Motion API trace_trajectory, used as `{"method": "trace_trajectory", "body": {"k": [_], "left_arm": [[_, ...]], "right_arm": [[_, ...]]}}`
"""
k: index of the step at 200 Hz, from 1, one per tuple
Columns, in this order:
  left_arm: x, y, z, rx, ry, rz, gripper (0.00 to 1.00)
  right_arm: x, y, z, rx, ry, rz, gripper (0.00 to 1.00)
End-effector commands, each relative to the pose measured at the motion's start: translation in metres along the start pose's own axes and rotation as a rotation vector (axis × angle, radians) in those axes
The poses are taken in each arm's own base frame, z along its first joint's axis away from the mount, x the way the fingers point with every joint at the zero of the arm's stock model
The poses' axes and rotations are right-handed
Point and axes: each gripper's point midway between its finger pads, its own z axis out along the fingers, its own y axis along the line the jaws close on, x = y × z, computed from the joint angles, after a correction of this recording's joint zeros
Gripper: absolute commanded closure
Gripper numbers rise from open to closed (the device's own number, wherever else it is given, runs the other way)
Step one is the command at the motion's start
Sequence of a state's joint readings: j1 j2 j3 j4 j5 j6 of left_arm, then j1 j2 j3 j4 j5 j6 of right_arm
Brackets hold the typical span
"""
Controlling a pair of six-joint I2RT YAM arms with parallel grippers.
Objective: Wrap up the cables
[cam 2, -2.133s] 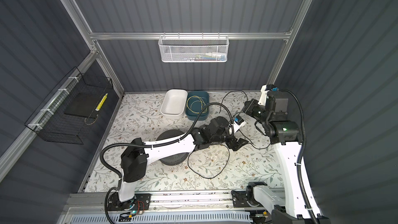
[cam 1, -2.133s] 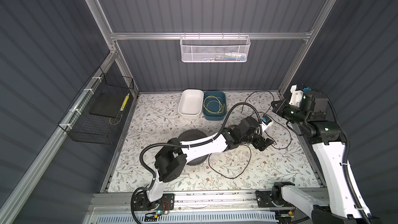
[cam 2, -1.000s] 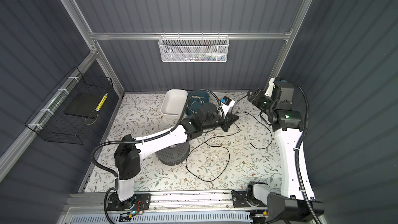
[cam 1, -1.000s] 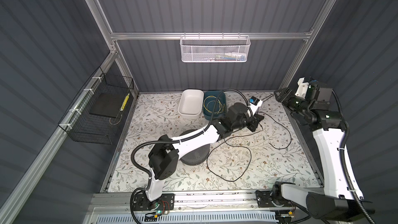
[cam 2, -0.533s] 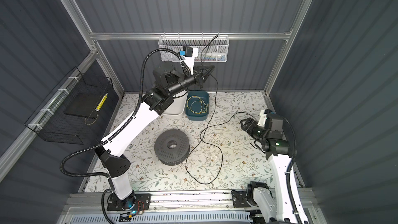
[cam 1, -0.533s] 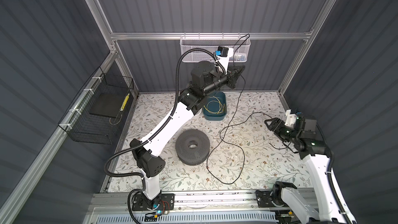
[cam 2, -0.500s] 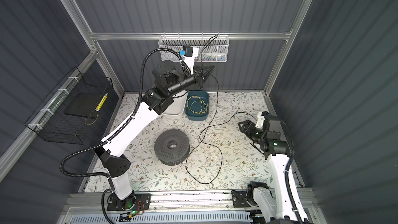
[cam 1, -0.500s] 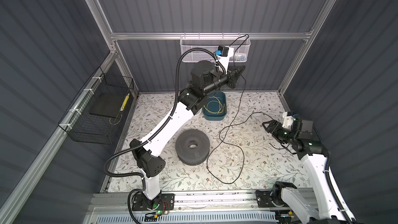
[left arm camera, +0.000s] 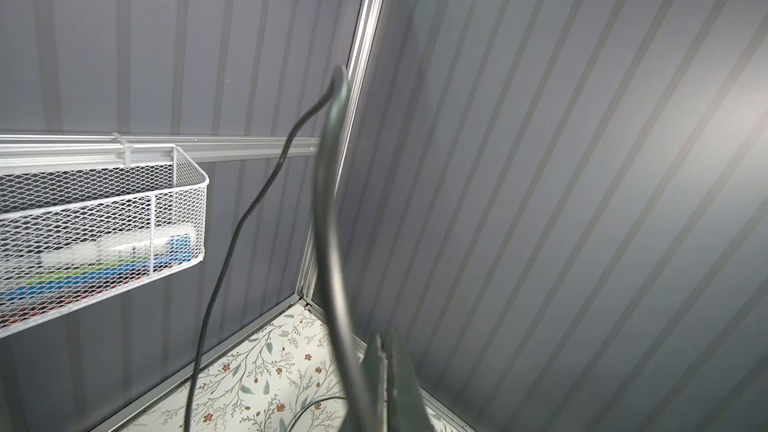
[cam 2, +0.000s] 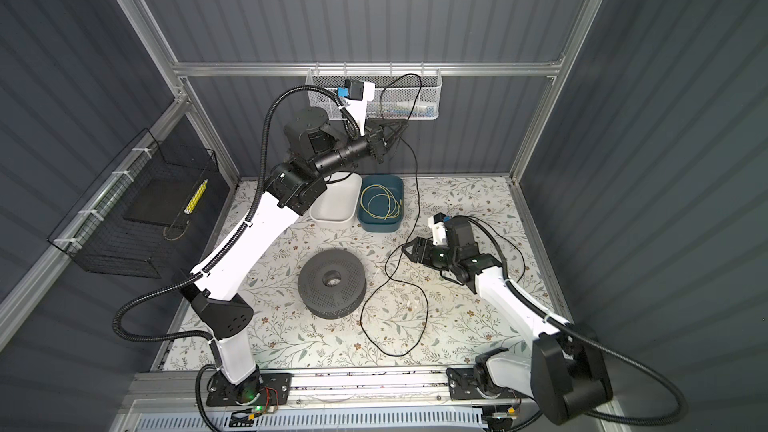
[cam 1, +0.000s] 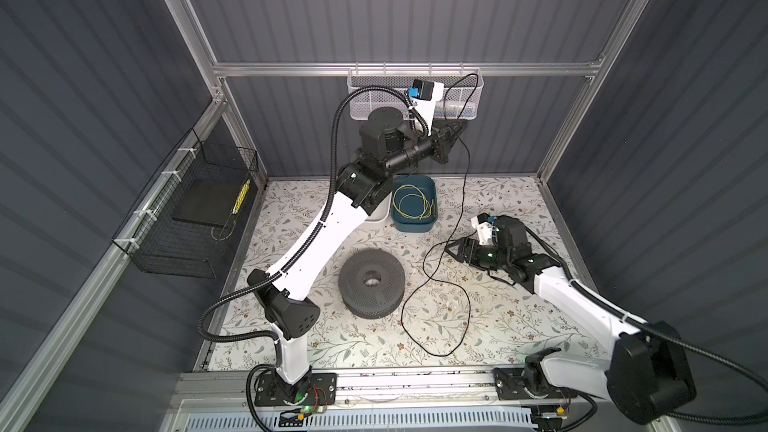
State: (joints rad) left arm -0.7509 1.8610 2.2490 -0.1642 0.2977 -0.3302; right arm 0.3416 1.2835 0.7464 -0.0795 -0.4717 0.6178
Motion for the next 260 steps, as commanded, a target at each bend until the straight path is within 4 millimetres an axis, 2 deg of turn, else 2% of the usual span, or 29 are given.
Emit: {"method": "trace_trajectory", "body": {"k": [1,21,41,54,73,94,112,130,150,154,169,190,215,233,260], "left_arm": [[-0.016,-0.009,-0.007,0.027,-0.022,0.001,1.00],[-0.018,-0.011,-0.011,0.024,-0.024,0.009,1.00],[-0.019,-0.009,-0.013,0.015,-0.024,0.012,1.00],[-0.019,-0.007,-0.015,0.009,-0.023,0.014,1.00],[-0.021,-0.004,-0.018,-0.001,-0.029,0.017,1.00],[-0.026,0.002,-0.025,-0.027,-0.036,0.027,1.00],[-0.033,0.011,-0.033,-0.055,-0.047,0.032,1.00],[-0.043,0.024,-0.046,-0.091,-0.062,0.032,1.00],[-0.049,0.041,-0.063,-0.139,-0.071,0.038,1.00],[-0.051,0.044,-0.068,-0.151,-0.074,0.037,1.00],[-0.050,0.059,-0.080,-0.182,-0.081,0.022,1.00],[-0.036,0.073,-0.090,-0.214,-0.062,0.009,1.00],[-0.016,0.091,-0.097,-0.231,-0.043,-0.028,1.00],[-0.006,0.105,-0.102,-0.256,-0.040,-0.060,1.00],[0.013,0.114,-0.102,-0.232,-0.011,-0.103,1.00]], "right_arm": [[-0.012,0.016,0.017,-0.056,-0.036,-0.053,0.34],[-0.011,0.007,0.031,-0.038,-0.040,-0.035,0.45],[-0.014,0.004,0.034,-0.016,-0.047,-0.024,0.66],[-0.017,0.001,0.033,0.002,-0.061,-0.024,0.84],[-0.019,-0.003,0.030,0.038,-0.068,-0.032,0.98],[-0.023,-0.012,0.017,0.107,-0.116,-0.043,1.00],[-0.031,-0.023,-0.002,0.197,-0.148,-0.059,1.00],[-0.046,-0.042,-0.038,0.318,-0.199,-0.037,1.00],[-0.069,-0.065,-0.097,0.458,-0.294,0.022,1.00],[-0.074,-0.062,-0.115,0.474,-0.331,0.020,1.00],[-0.089,-0.058,-0.162,0.567,-0.419,-0.003,1.00],[-0.104,-0.030,-0.218,0.629,-0.536,-0.058,1.00],[-0.120,0.008,-0.269,0.628,-0.672,-0.111,1.00],[-0.138,0.027,-0.299,0.660,-0.750,-0.143,1.00],[-0.177,0.062,-0.338,0.695,-0.850,-0.193,1.00]]}}
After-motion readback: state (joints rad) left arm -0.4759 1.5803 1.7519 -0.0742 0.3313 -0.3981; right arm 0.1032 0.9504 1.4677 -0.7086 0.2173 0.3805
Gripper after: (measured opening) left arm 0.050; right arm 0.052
